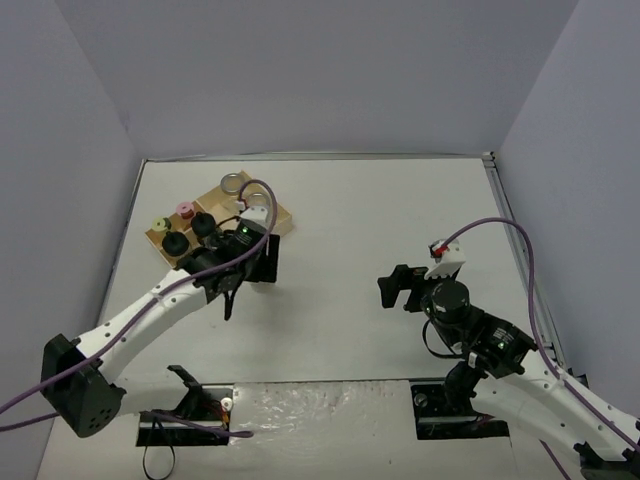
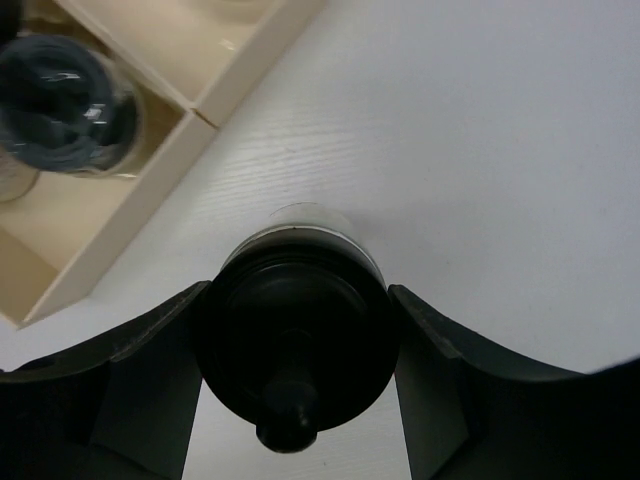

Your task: Organize the condiment bottles

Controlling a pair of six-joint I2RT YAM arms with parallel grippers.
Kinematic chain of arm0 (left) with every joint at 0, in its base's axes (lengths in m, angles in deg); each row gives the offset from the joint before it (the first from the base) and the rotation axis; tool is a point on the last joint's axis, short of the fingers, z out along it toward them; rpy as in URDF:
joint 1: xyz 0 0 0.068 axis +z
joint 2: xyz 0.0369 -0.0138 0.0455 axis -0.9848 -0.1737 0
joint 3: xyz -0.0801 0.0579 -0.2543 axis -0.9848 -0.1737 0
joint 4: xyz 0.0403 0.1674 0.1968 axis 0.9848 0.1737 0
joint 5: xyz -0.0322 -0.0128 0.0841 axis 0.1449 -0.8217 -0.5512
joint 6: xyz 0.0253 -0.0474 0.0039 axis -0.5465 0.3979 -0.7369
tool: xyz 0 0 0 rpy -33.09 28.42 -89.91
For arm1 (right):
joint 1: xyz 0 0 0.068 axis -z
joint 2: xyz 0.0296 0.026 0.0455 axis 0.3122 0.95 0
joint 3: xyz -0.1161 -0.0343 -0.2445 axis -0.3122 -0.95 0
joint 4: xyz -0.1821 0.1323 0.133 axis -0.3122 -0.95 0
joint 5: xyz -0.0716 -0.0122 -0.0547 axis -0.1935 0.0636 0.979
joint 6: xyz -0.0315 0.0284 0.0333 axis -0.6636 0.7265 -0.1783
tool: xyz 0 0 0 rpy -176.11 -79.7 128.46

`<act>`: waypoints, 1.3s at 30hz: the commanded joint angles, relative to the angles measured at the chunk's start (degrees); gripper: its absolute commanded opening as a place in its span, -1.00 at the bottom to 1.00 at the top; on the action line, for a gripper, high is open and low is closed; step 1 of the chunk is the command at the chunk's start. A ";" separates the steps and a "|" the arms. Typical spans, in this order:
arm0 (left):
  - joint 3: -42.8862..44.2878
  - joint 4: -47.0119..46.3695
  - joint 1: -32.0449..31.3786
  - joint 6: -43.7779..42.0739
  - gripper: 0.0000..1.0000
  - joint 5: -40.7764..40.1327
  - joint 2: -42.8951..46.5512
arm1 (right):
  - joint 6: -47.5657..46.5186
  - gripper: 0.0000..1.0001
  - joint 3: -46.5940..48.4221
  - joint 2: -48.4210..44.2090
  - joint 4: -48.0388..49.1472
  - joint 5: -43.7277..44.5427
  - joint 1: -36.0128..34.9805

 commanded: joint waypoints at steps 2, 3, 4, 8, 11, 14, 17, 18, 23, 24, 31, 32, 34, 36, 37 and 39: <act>4.46 4.78 13.52 -4.55 -0.64 1.56 6.66 | 0.80 0.94 0.45 -0.70 1.96 1.42 0.37; 4.72 5.13 15.95 -5.57 -0.64 2.45 6.88 | 0.72 0.94 0.48 -0.84 1.93 1.34 0.35; 4.99 5.48 18.38 -6.60 -0.64 3.35 7.10 | 0.64 0.94 0.51 -0.97 1.91 1.26 0.32; 6.57 6.67 26.66 -8.91 -0.66 6.27 6.10 | 0.59 0.94 0.61 -1.41 1.80 1.12 0.30; 7.18 4.17 32.03 -10.93 -0.67 8.70 4.72 | 0.31 0.94 0.68 -2.32 1.47 1.05 0.30; 7.24 1.97 34.33 -11.39 -0.70 9.37 3.15 | 0.19 0.94 0.61 -3.20 1.02 1.12 0.30; 6.99 -0.19 35.31 -11.20 -0.72 9.53 1.13 | 0.09 0.94 0.61 -3.92 0.35 1.29 0.30; 6.64 -1.05 35.35 -11.10 -0.72 9.33 0.55 | 0.13 0.95 0.61 -4.19 0.07 1.39 0.30; 4.55 -5.50 35.37 -10.55 -0.72 7.34 -1.11 | 0.15 0.95 0.46 -5.44 -0.37 1.58 0.30; 3.88 -6.50 35.40 -10.49 -0.72 6.96 -1.37 | 0.15 0.95 0.41 -5.53 -0.39 1.53 0.30; 1.06 -9.50 35.46 -10.17 -0.73 5.90 -2.25 | 0.01 0.95 0.26 -5.13 -0.36 1.62 0.30; 0.72 -9.50 35.46 -9.95 -0.72 5.95 -2.58 | 0.00 0.95 0.23 -5.07 -0.39 1.67 0.30; -0.02 -9.55 35.46 -9.62 -0.71 5.97 -3.31 | 0.06 0.95 0.13 -5.05 -0.35 1.73 0.26; -0.72 -9.84 35.38 -9.06 -0.65 5.96 -4.49 | 0.07 0.95 -0.01 -5.01 -0.39 1.83 0.30; -0.73 -9.78 35.45 -8.79 -0.64 6.22 -4.82 | 0.14 0.95 -0.08 -5.01 -0.39 1.89 0.30; -0.78 -9.86 35.46 -8.16 -0.58 6.95 -5.79 | 0.10 0.95 -0.04 -4.96 -0.39 1.91 0.30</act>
